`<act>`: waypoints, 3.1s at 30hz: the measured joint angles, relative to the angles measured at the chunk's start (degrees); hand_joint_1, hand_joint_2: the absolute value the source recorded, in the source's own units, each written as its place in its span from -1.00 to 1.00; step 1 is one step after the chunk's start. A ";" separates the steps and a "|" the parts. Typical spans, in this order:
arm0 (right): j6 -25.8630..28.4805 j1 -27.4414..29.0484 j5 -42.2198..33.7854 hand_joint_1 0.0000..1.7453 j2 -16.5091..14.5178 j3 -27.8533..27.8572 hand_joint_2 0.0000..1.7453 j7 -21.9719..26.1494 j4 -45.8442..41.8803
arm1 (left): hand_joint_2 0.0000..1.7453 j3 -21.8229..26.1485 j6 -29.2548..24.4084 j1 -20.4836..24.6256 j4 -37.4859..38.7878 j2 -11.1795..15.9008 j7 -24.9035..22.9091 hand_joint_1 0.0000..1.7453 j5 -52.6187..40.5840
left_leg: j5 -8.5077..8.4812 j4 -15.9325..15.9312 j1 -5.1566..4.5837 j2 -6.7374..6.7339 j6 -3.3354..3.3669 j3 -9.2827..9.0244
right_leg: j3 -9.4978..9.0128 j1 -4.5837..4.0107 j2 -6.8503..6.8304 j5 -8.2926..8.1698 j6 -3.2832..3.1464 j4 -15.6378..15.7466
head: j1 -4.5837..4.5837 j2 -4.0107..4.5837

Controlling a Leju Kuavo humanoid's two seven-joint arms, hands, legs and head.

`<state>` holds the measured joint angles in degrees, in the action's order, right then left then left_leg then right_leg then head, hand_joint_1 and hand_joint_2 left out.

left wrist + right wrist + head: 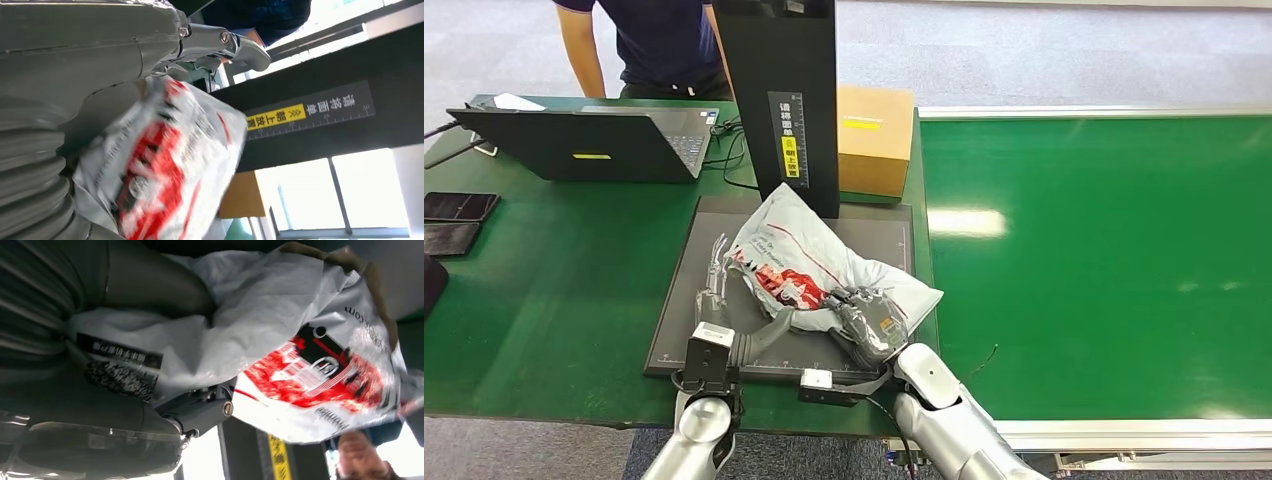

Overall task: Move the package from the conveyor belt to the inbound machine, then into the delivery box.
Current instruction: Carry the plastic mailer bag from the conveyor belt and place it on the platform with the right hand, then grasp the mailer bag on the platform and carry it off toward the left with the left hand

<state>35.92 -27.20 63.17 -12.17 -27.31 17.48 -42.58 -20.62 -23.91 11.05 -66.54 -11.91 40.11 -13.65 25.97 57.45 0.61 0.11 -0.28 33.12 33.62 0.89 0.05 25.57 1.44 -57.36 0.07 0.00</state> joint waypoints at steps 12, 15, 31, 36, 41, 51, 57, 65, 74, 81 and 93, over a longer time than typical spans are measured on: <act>4.16 0.06 -8.17 -1.00 0.66 -0.43 1.00 6.86 2.90 | 1.00 -3.10 -1.63 -0.05 0.27 1.82 0.00 -1.00 3.19 | 0.00 0.01 0.00 -0.01 0.00 -0.06 | -0.02 0.00 0.01 0.00 0.00 0.00 | 0.00 0.00; 4.21 1.89 -12.08 -1.00 0.97 1.31 1.00 12.17 0.61 | 1.00 -4.06 -2.52 -0.04 0.31 2.27 0.00 -1.00 4.21 | 0.00 0.01 0.00 -0.01 0.00 -0.03 | -0.01 0.00 0.00 0.00 0.00 0.00 | 0.00 0.00; 4.23 13.08 -39.01 -1.00 2.54 4.77 1.00 19.67 -17.83 | 1.00 -6.19 -4.49 -0.72 0.22 3.41 0.00 -1.00 4.82 | 0.05 0.00 0.00 -0.01 -0.04 0.02 | 0.06 0.00 0.04 0.04 -0.02 0.00 | 0.01 0.00; 3.58 20.20 -38.12 -1.00 2.91 4.26 1.00 19.65 -25.97 | 1.00 -6.17 -4.29 -1.63 0.01 3.51 0.00 -1.00 2.57 | 0.13 0.00 0.00 0.02 -0.04 0.02 | 0.05 -0.01 0.01 0.15 -0.04 0.01 | -0.01 0.00; -5.19 24.89 -43.99 -1.00 3.46 5.76 1.00 19.47 -29.27 | 1.00 -4.94 -1.84 -1.94 0.01 3.54 -0.02 -1.00 -2.99 | 0.14 0.00 0.00 0.02 -0.05 0.01 | 0.05 -0.01 0.01 0.16 -0.05 0.01 | 0.00 0.00; -23.87 30.95 -51.57 -1.00 3.76 12.75 1.00 19.67 -32.98 | 1.00 -0.20 4.89 -0.37 0.16 3.54 -7.24 -1.00 -21.07 | 0.14 0.00 0.00 0.01 -0.05 0.00 | 0.04 -0.01 0.01 0.15 -0.05 0.01 | 0.00 0.00; -26.75 31.65 -50.99 -1.00 3.72 13.42 1.00 19.68 -33.85 | 1.00 0.11 7.95 3.63 1.02 3.73 -11.62 -1.00 -29.62 | 0.13 0.00 0.00 0.01 -0.05 -0.01 | 0.02 -0.01 0.01 0.14 -0.05 0.00 | 0.01 0.00; -28.97 31.54 -51.22 -1.00 3.39 13.51 1.00 19.68 -33.81 | 1.00 0.08 10.86 11.86 8.81 4.52 -13.34 -1.00 -37.03 | 0.11 0.00 0.00 0.01 -0.04 -0.03 | 0.01 -0.01 0.02 0.13 -0.06 -0.01 | 0.00 0.00; -29.90 31.53 -50.64 -1.00 2.61 14.44 1.00 19.69 -33.24 | 1.00 -2.17 12.61 20.70 19.38 4.91 -16.22 -1.00 -43.63 | 0.11 0.00 0.00 0.01 -0.04 -0.02 | 0.01 -0.01 0.02 0.13 -0.06 -0.01 | 0.01 0.00; -29.04 31.56 -51.53 -1.00 2.60 14.45 1.00 19.69 -32.96 | 1.00 -5.33 11.93 26.63 29.10 5.09 -17.71 -1.00 -45.66 | 0.11 0.00 0.00 0.01 -0.04 -0.03 | 0.00 -0.01 0.02 0.12 -0.06 -0.02 | 0.00 0.00; -29.20 31.47 -51.21 -1.00 2.60 14.45 1.00 19.70 -32.36 | 1.00 -8.35 8.93 29.68 36.13 5.09 -21.78 -0.44 -48.43 | 0.11 0.00 0.00 0.01 -0.04 -0.17 | -0.17 -0.01 0.02 0.13 -0.06 -0.02 | 0.01 0.00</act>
<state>6.72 4.28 11.96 -9.57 -12.85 37.17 -74.94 -28.96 -14.97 40.73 -30.41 -6.82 18.33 -62.08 26.08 57.45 0.61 0.12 -0.32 32.94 33.46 0.87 0.07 25.70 1.38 -57.38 0.07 0.00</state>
